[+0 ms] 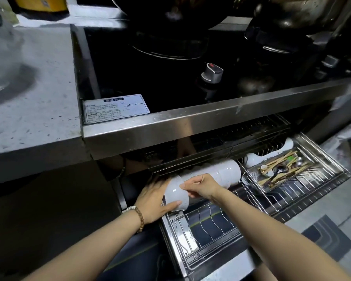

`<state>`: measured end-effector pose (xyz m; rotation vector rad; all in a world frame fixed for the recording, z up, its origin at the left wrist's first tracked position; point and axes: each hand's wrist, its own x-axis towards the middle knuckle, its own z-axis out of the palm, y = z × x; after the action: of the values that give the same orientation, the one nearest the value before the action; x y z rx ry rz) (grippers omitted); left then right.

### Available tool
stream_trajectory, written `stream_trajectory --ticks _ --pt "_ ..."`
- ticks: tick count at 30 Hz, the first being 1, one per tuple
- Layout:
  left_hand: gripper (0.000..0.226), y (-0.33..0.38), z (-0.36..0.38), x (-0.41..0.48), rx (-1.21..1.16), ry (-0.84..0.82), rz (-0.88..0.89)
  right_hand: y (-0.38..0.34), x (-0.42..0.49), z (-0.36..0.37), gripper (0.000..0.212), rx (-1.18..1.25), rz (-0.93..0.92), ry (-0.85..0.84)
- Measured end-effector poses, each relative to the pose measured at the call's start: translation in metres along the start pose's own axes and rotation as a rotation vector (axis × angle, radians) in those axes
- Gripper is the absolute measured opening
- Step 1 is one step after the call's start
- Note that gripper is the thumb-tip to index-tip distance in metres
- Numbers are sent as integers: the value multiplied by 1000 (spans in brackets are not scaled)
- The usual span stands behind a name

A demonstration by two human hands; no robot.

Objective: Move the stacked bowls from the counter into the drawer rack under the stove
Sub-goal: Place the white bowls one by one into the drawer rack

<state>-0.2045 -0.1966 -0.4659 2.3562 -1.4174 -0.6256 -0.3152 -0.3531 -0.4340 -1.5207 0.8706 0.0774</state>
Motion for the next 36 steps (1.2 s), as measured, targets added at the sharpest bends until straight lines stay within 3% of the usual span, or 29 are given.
stream_trajectory --ticks 8,17,24,32,36 --pt "83 0 2 11 88 -79 1 12 14 3 13 11 6 119" --pt "80 1 0 14 123 -109 -12 9 12 -10 18 -30 4 136" --pt "74 11 -11 16 93 -165 -69 3 -14 -35 7 -39 7 80" --pt "74 44 -42 -11 -2 -123 -14 -15 -75 -52 3 -82 -84 198" --pt "71 64 -71 -28 -89 -50 58 -35 -119 -54 15 -89 -154 239"
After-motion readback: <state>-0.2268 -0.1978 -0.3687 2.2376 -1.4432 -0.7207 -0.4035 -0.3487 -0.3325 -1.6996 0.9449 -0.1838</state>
